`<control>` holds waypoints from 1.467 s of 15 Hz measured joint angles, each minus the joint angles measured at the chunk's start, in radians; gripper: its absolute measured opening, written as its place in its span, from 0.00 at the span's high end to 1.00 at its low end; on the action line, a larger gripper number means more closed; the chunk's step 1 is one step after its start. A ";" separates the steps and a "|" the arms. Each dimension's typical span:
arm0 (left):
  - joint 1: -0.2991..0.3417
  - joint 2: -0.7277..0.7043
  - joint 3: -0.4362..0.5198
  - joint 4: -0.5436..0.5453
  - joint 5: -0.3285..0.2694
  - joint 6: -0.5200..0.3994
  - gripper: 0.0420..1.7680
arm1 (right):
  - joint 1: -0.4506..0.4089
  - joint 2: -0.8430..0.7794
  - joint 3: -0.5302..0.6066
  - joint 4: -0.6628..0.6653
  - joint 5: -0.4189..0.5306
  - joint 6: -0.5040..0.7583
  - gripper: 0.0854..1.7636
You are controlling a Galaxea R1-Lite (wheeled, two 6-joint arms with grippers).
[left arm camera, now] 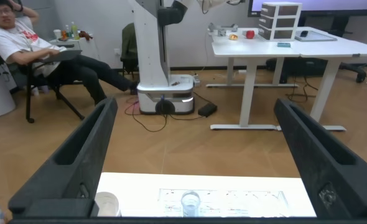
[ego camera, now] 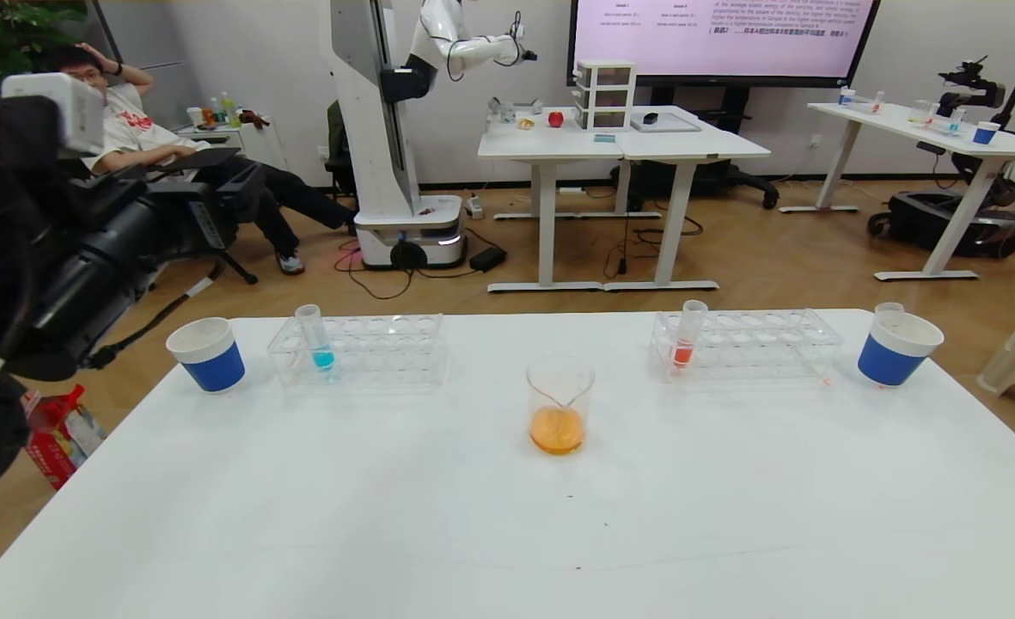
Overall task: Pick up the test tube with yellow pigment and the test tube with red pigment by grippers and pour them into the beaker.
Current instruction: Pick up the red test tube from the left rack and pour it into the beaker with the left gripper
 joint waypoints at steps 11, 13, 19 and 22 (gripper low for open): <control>0.056 -0.741 0.132 0.619 -0.043 0.047 0.01 | 0.000 0.000 0.000 0.000 0.000 0.000 0.02; 0.057 -0.890 0.105 0.777 -0.042 0.053 0.01 | 0.000 0.000 0.000 0.000 0.000 0.000 0.02; 0.078 -1.215 0.110 0.946 0.004 0.089 0.01 | 0.000 0.000 0.000 0.000 0.000 0.000 0.02; 0.095 -1.353 0.205 0.899 -0.022 0.049 0.01 | -0.001 0.000 0.000 0.000 -0.001 0.000 0.02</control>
